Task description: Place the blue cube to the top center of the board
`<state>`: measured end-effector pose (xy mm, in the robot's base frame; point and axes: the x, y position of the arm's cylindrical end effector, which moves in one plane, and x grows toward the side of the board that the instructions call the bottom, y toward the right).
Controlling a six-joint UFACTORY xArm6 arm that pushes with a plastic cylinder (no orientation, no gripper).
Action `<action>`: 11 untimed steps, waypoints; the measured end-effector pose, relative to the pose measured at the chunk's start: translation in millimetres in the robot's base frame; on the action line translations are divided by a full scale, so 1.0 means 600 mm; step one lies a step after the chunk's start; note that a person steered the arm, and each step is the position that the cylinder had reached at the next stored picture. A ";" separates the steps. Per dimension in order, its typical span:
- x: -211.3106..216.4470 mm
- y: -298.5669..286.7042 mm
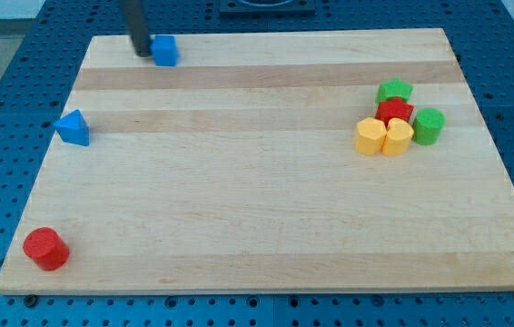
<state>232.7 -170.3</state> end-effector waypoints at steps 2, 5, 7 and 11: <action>-0.014 0.113; 0.072 0.143; -0.006 0.216; -0.049 0.073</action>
